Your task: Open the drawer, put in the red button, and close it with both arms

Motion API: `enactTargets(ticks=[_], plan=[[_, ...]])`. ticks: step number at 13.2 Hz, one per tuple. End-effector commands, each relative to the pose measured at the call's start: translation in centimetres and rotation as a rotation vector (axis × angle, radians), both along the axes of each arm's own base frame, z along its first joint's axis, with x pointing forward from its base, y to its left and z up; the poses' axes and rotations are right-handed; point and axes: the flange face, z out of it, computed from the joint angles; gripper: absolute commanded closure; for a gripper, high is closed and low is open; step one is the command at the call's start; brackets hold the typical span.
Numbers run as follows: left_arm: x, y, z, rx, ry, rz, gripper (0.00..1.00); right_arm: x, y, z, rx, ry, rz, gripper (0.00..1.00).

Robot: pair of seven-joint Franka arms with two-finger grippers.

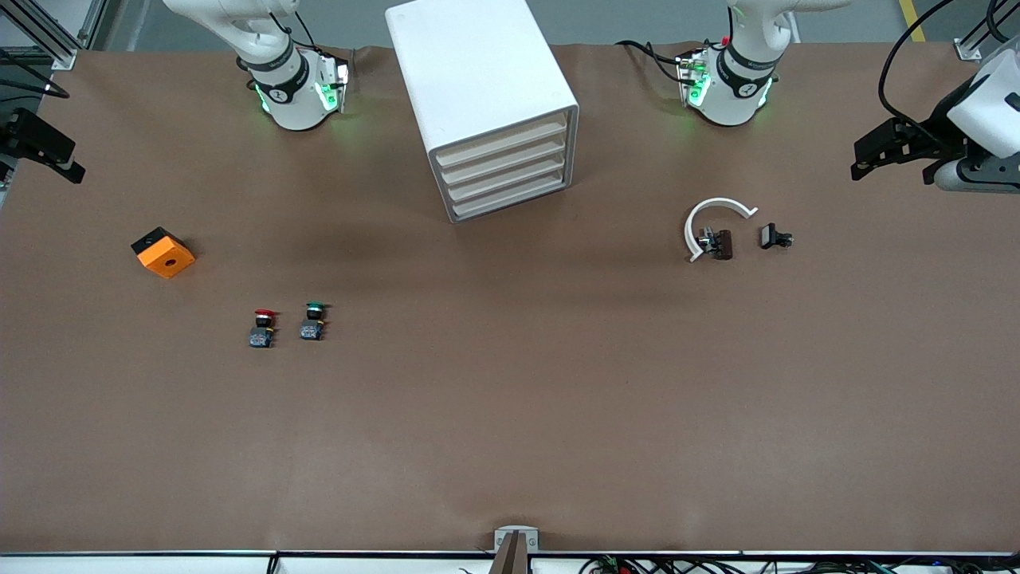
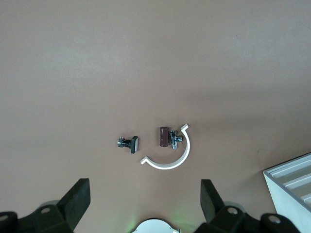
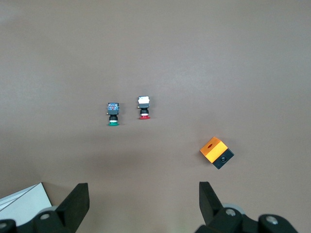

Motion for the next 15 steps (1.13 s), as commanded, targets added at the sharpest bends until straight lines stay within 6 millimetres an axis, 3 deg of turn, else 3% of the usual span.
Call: enactTargets(ticks=[1, 11, 15], plan=[[0.2, 0.0, 0.4, -0.007, -0.009, -0.014, 0.00, -0.8, 0.1, 0.3, -0.016, -0.010, 0.003, 0.00], [0.1, 0.4, 0.3, -0.017, 0.005, 0.001, 0.00, -0.6, 0.2, 0.5, -0.011, -0.014, 0.002, 0.00], [1.2, -0.6, -2.9, -0.013, 0.077, -0.002, 0.00, -0.4, 0.2, 1.0, -0.008, -0.022, -0.001, 0.00]])
